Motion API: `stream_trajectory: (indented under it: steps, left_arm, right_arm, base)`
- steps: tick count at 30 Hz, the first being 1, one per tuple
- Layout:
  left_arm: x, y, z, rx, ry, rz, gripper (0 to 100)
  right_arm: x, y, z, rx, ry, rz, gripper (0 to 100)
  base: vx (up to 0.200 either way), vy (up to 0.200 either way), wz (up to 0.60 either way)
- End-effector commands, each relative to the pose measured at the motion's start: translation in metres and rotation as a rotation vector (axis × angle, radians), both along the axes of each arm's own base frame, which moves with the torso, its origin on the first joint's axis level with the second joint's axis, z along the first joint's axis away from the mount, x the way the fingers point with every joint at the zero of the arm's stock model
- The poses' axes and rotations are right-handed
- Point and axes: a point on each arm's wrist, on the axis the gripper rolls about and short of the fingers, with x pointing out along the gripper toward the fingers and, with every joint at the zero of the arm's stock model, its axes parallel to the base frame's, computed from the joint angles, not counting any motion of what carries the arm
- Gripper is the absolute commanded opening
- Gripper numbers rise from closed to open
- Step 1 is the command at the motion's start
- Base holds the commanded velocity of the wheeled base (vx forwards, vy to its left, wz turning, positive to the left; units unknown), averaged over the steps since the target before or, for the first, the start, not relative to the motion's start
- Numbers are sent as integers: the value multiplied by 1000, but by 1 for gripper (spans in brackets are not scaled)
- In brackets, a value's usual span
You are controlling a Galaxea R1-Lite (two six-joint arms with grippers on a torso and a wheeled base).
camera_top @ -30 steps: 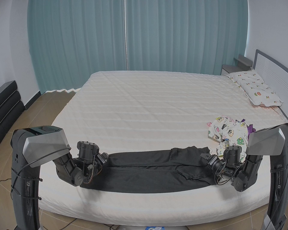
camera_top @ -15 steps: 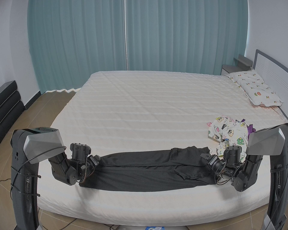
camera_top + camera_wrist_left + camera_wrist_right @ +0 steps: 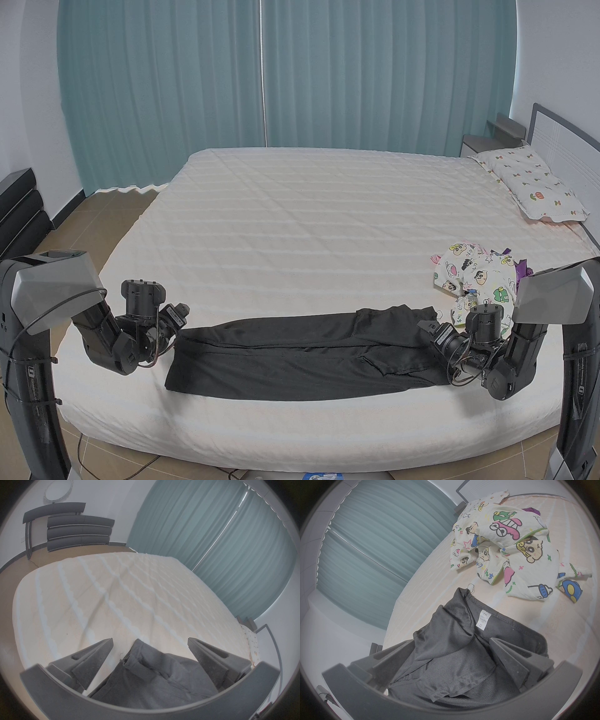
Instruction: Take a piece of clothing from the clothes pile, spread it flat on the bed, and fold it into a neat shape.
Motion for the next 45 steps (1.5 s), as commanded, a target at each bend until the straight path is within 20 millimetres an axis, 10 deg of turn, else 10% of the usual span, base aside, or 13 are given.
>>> stream_trajectory:
  steps: [1, 14, 38, 39, 45]
  left_arm:
    - [-1, -1, 8, -18, -16, -36, 100]
    - [-5, 29, -18, 165, 205, -392, 100]
    - [26, 5, -50, 160, 249, -475, 100]
    - [25, 5, -51, 159, 252, -476, 0]
    - [24, 6, -51, 163, 255, -470, 0]
  right_arm:
    - [0, 0, 0, 0, 2, 0, 100]
    - [-1, 2, -3, -5, 9, 8, 100]
    - [-1, 3, -4, -7, 11, 10, 100]
    - [-1, 3, -4, -7, 11, 10, 100]
    - [-1, 3, -4, -7, 11, 10, 100]
  base:
    - [0, 0, 0]
    - [0, 0, 0]
    - [0, 0, 0]
    - [0, 0, 0]
    - [0, 0, 0]
